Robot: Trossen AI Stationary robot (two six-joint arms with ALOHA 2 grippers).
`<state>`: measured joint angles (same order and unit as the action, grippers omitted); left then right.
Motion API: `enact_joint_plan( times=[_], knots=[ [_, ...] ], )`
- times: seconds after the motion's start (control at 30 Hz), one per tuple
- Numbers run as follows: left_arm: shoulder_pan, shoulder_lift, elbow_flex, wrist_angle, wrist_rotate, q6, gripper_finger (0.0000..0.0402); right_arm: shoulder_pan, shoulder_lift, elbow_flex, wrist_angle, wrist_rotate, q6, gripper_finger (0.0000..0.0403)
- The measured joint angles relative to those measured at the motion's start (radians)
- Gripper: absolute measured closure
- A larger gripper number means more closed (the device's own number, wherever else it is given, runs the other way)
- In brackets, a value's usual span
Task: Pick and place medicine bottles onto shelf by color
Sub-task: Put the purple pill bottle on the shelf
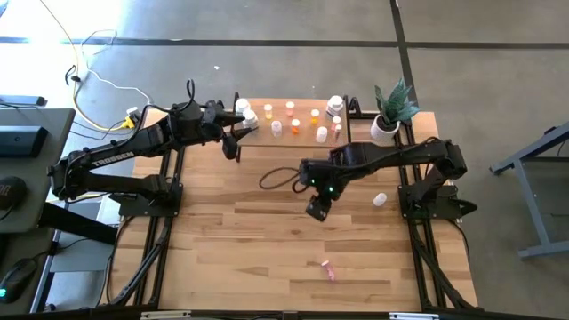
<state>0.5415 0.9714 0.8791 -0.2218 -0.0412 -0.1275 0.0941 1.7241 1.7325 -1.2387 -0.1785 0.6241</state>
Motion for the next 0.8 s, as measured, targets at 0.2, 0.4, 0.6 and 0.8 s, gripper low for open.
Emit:
enact_joint_plan(
  times=[0.2, 0.4, 0.6, 0.8],
  knots=[
    [-0.039, 0.000, 0.000, -0.063, 0.026, -0.101, 0.0188, 0.072, 0.000, 0.000, 0.000, 0.002, 0.078, 0.0241],
    [-0.124, -0.005, 0.000, -0.158, 0.030, -0.093, 0.0188, 0.157, 0.000, 0.000, 0.000, 0.050, 0.161, 0.0215],
    [-0.208, -0.005, 0.000, -0.185, 0.029, -0.082, 0.0188, 0.247, 0.033, 0.000, 0.003, 0.057, 0.258, 0.0201],
    [-0.261, -0.005, 0.000, -0.187, 0.026, -0.105, 0.0188, 0.340, 0.079, 0.000, 0.036, 0.055, 0.366, 0.0201]
  ],
)
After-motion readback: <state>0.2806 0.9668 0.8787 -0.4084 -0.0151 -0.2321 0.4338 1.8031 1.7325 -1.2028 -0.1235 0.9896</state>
